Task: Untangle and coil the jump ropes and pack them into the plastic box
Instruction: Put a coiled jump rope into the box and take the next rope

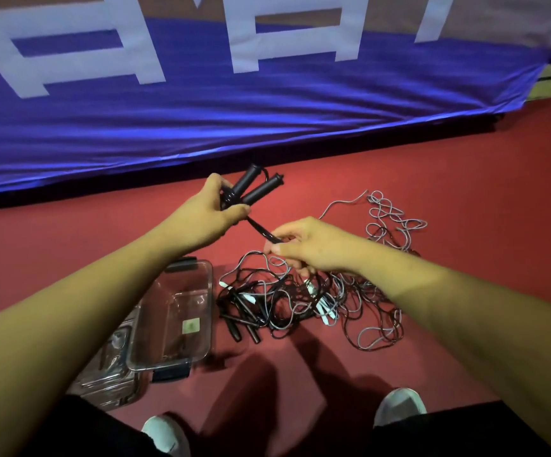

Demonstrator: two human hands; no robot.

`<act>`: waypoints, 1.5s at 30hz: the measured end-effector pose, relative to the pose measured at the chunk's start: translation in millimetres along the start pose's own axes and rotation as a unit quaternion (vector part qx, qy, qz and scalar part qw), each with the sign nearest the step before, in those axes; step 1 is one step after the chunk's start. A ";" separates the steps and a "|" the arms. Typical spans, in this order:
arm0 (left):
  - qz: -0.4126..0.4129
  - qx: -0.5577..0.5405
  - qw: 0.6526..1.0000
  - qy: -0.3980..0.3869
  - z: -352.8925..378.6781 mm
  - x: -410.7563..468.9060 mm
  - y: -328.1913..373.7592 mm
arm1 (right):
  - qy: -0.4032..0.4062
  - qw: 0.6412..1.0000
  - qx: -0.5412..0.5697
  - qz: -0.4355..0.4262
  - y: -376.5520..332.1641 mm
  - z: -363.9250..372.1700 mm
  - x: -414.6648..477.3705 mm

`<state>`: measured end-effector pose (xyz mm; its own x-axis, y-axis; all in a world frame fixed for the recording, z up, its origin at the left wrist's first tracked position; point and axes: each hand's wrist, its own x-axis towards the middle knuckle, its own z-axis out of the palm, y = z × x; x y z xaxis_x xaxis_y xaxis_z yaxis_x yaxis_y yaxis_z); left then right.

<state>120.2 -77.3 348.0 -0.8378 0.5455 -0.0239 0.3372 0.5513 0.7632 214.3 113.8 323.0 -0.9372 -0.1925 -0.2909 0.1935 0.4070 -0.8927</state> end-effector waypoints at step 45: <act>0.106 -0.091 0.987 -0.077 19.6 -15.4 18.3 | 0.068 0.997 0.004 -0.034 12.8 -10.1 5.5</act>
<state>147.7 -63.2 349.7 -0.6767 0.7337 0.0617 0.4037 0.2996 0.8645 208.7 126.9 313.5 -0.9787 -0.0968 -0.1811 0.1301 0.3902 -0.9115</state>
